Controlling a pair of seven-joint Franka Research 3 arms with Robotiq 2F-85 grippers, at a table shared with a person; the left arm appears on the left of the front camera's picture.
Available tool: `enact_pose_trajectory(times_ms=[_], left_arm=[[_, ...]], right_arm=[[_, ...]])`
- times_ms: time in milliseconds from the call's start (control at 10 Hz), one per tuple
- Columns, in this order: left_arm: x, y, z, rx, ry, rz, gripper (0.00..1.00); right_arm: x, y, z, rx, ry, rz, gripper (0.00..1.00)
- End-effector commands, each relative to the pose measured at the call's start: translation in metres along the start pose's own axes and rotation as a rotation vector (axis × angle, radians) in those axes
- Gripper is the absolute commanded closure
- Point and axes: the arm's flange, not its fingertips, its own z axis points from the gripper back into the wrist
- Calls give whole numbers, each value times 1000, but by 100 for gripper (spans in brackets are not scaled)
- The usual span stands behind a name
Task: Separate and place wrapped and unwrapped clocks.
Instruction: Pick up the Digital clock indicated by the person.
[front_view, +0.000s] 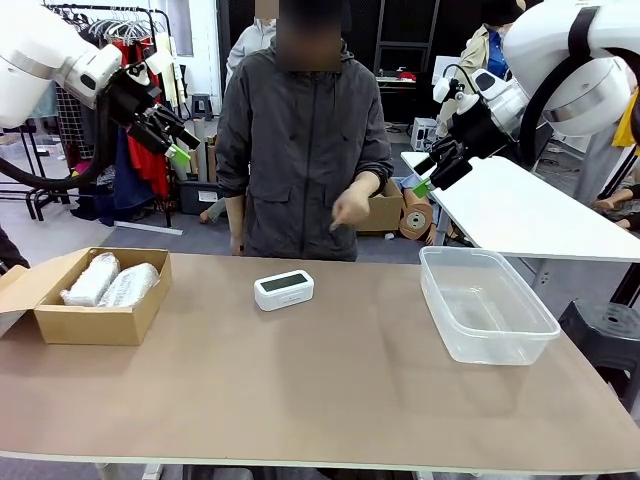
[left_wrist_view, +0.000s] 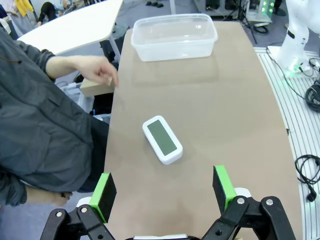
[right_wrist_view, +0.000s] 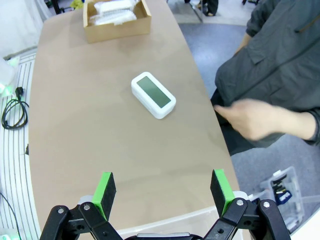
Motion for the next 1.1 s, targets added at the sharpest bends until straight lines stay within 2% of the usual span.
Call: enact_pose_trajectory(times_ms=[0, 1000], left_arm=[[1, 0, 1, 8, 2, -8, 0], [1, 0, 1, 8, 2, -8, 0]], right_arm=[[1, 1, 1, -6, 4, 3, 0], [1, 1, 1, -6, 4, 3, 0]])
